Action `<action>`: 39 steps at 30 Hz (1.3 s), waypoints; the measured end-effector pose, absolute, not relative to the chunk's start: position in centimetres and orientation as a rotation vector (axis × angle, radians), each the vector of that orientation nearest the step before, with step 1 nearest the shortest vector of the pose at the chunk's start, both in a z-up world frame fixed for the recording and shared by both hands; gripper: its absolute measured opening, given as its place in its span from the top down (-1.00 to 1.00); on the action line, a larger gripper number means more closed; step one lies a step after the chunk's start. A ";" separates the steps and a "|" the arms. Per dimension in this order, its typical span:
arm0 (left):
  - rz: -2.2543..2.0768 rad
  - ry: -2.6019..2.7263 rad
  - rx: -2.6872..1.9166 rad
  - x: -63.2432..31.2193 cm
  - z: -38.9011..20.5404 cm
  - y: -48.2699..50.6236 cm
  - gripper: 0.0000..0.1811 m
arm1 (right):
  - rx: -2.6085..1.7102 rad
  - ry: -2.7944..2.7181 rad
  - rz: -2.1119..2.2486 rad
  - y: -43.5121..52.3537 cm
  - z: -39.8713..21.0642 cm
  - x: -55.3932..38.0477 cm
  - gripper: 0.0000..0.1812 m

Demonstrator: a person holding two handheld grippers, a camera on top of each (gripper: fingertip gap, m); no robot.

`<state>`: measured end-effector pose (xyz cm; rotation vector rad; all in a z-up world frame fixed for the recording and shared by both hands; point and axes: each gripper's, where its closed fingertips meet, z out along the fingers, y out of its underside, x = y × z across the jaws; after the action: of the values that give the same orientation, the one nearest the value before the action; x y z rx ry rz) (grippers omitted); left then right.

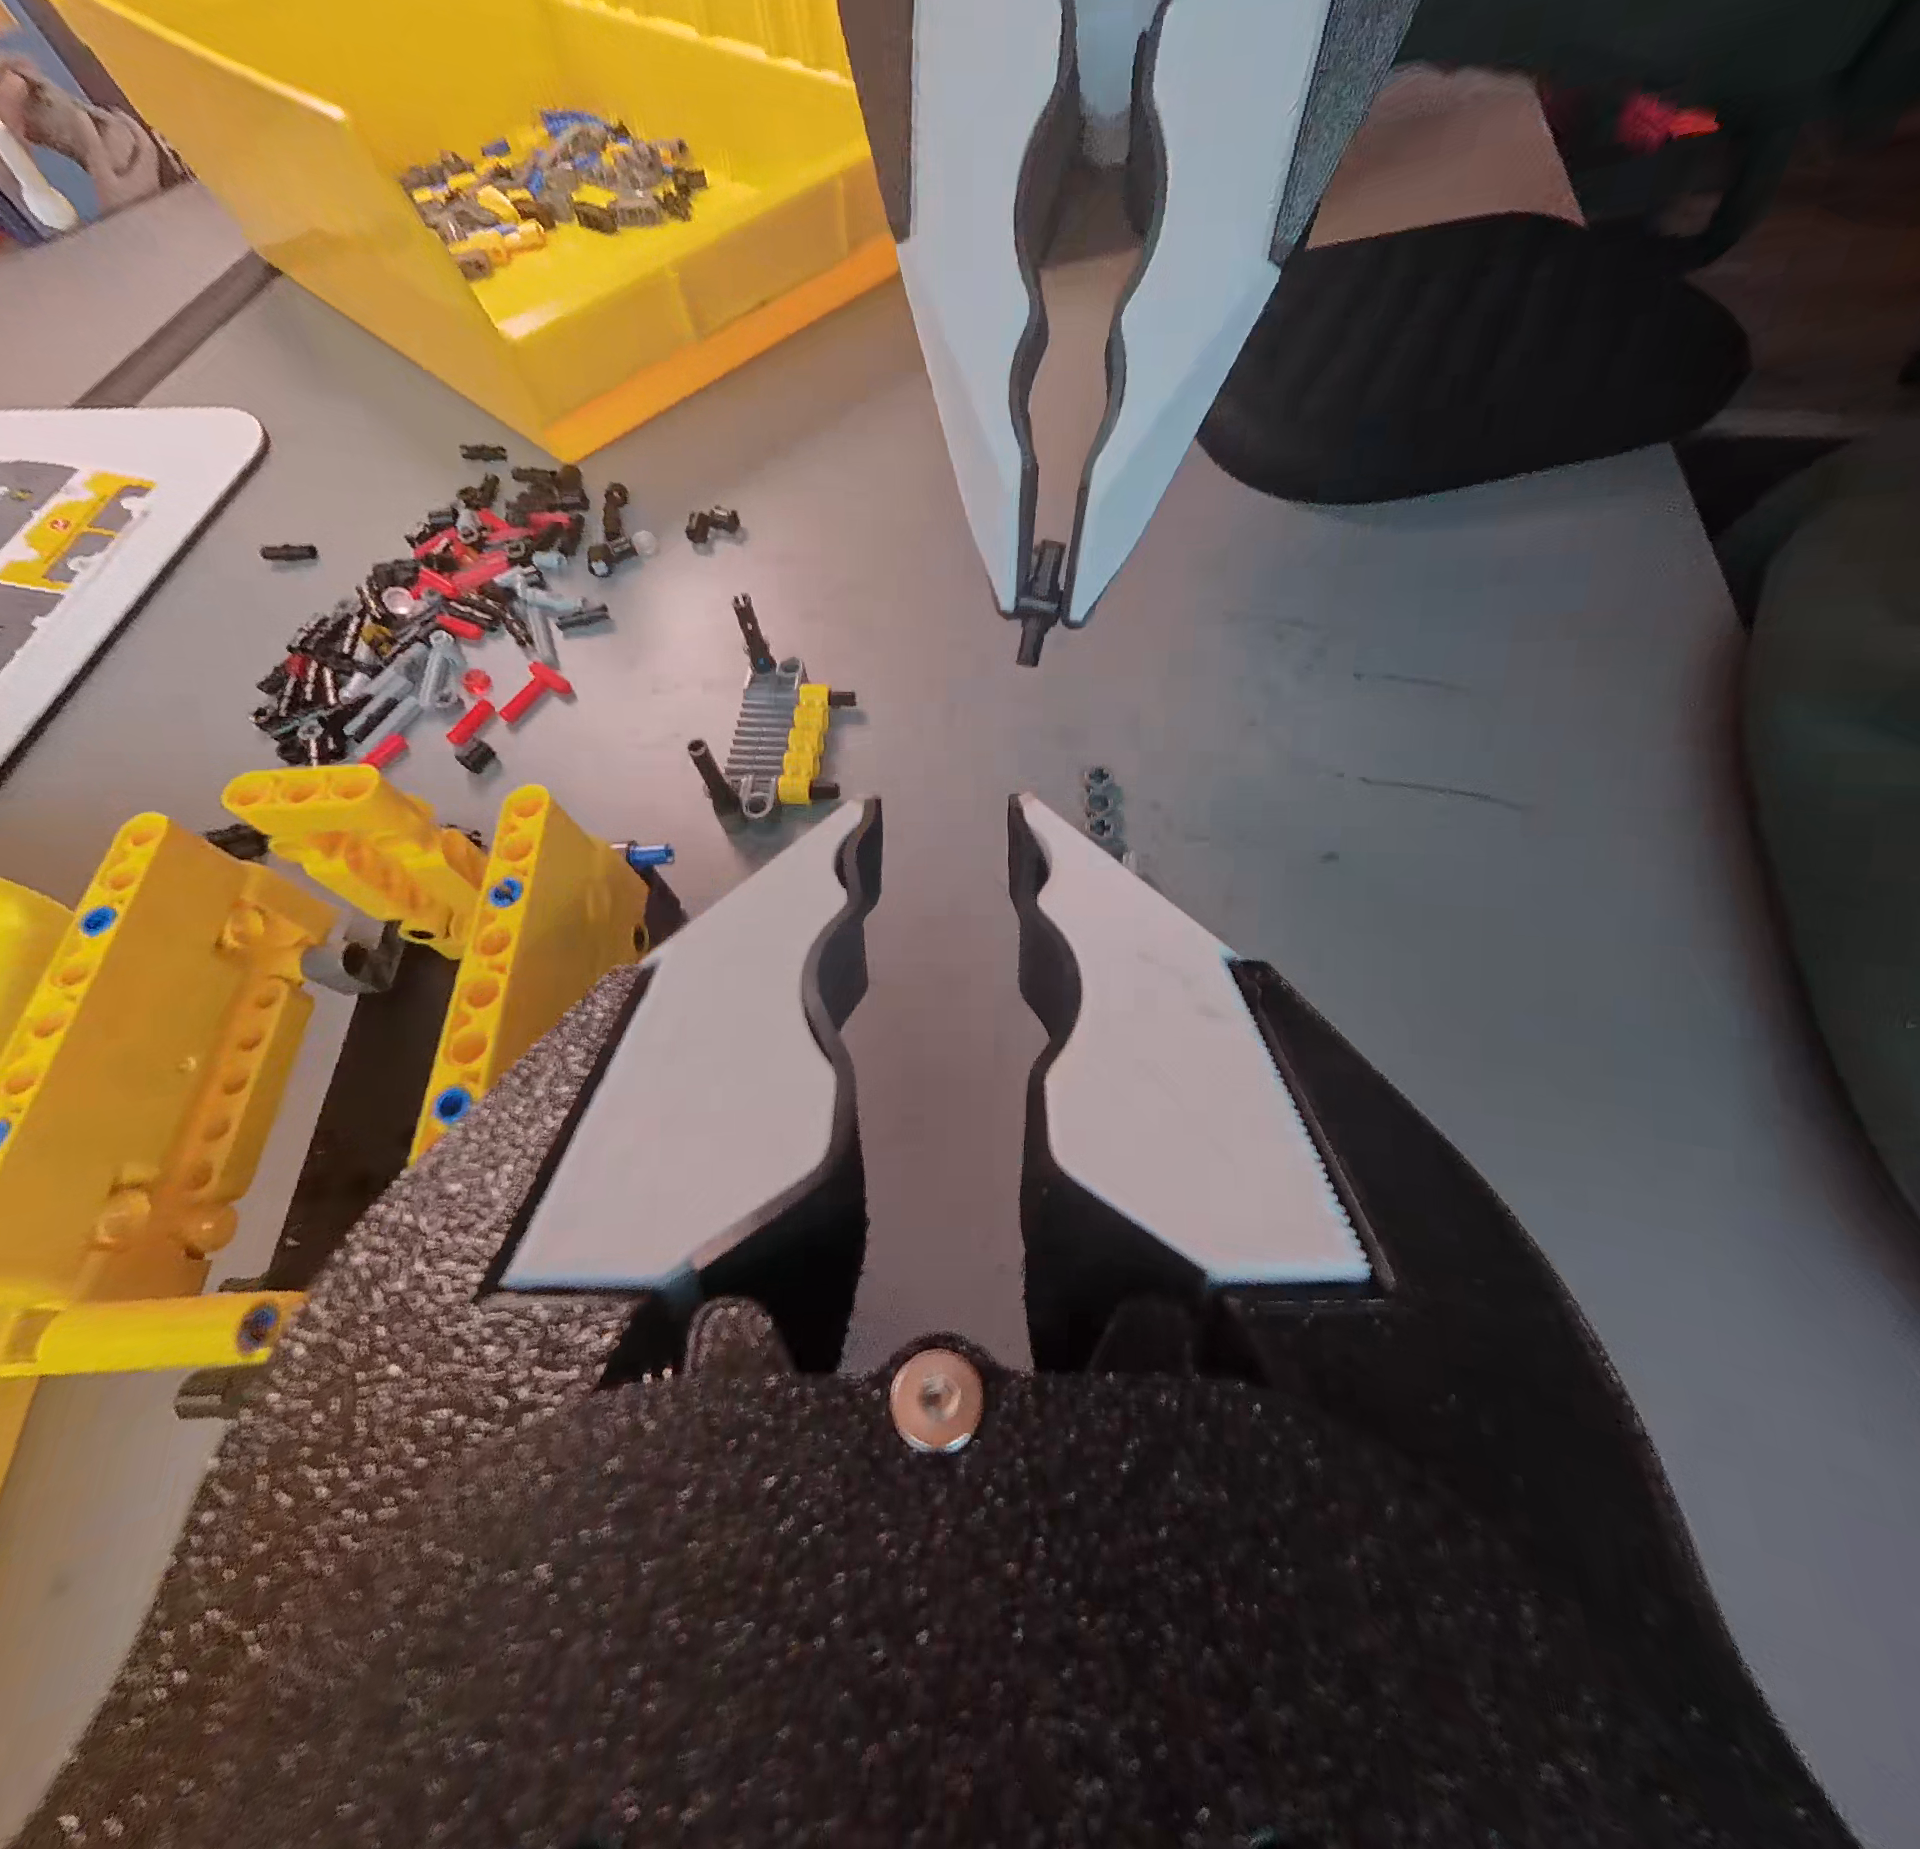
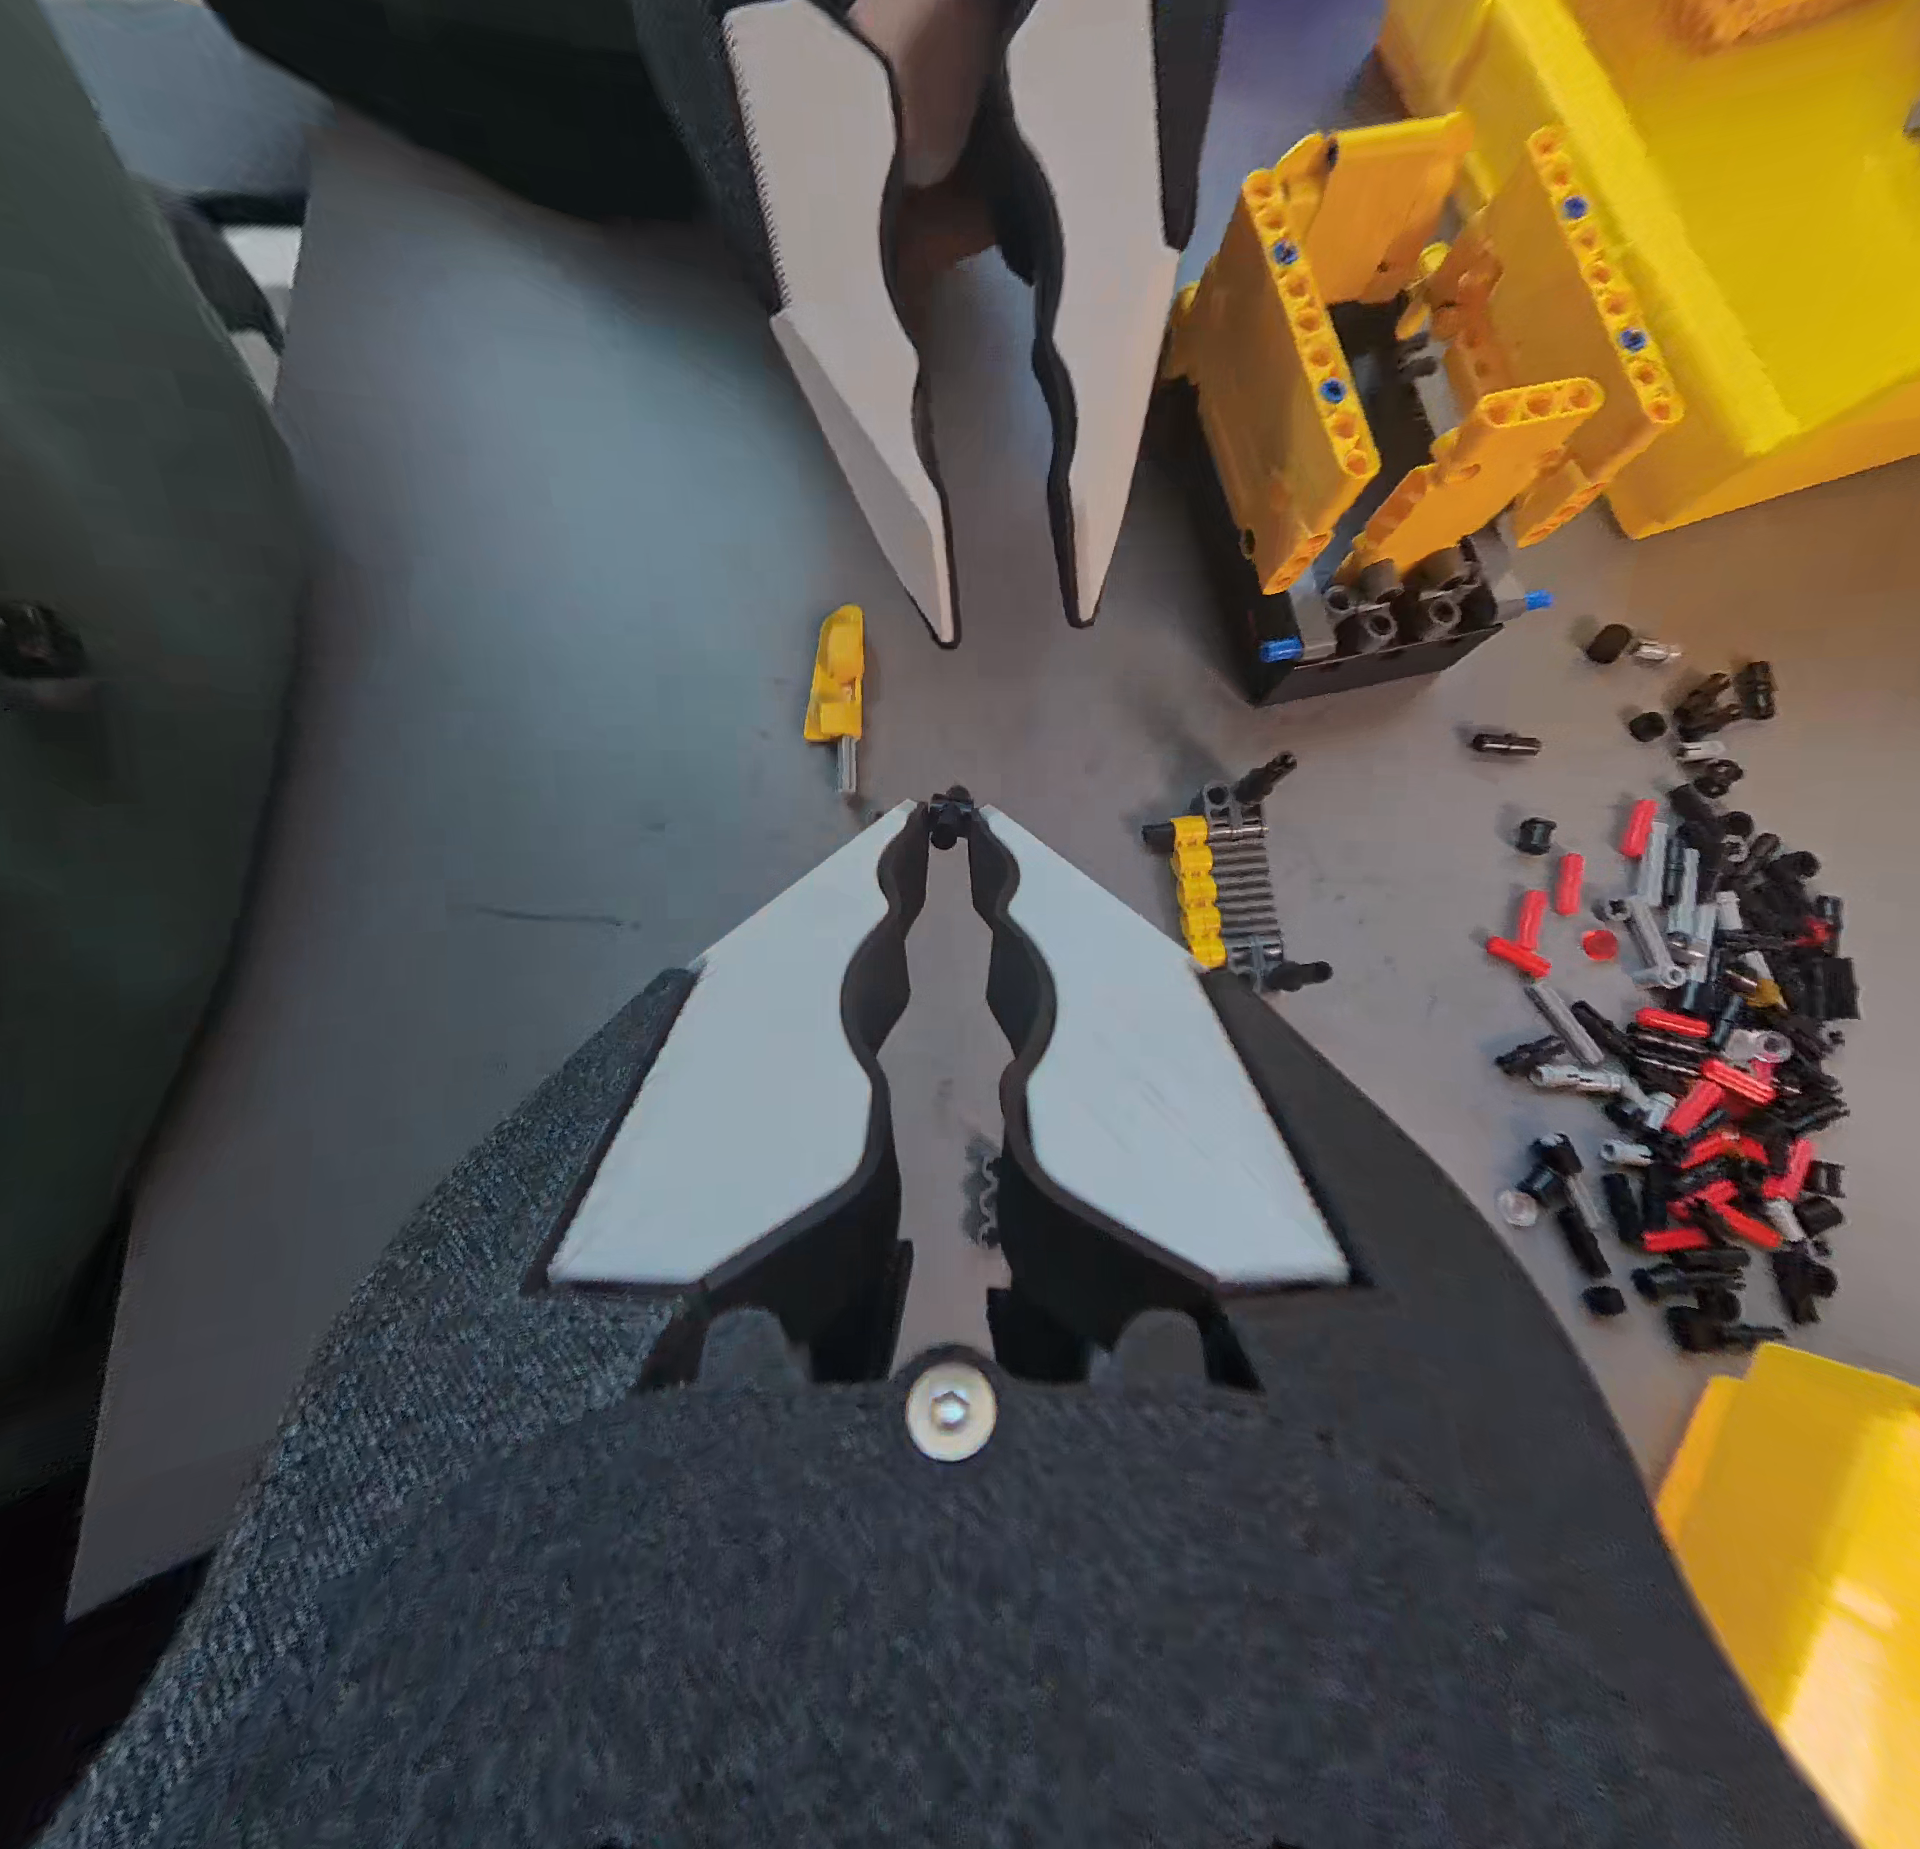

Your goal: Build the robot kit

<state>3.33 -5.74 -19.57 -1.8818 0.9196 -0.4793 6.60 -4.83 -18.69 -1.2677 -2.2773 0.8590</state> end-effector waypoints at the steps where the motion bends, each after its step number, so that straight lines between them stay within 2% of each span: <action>1: -0.479 0.939 -1.900 3.2 -20.0 -5.9 0.76 | -1.267 -2.339 0.816 -5.2 -19.1 6.8 0.93; 9: -0.417 1.026 -1.938 2.8 -21.4 -6.3 0.81 | -1.328 -2.575 0.629 -6.4 -22.2 7.3 0.93; 33: -0.406 1.020 -1.980 1.3 -21.4 -6.2 0.82 | -1.464 -2.805 0.206 -6.2 -24.4 7.3 0.93; 39: -0.483 1.044 -1.982 1.6 -21.3 -7.0 0.82 | -1.492 -2.781 0.253 -6.2 -24.3 7.2 0.93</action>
<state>1.59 -7.03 -21.31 -1.9823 1.0444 -0.4830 7.16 -6.21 -24.31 -1.4918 -2.7809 0.2534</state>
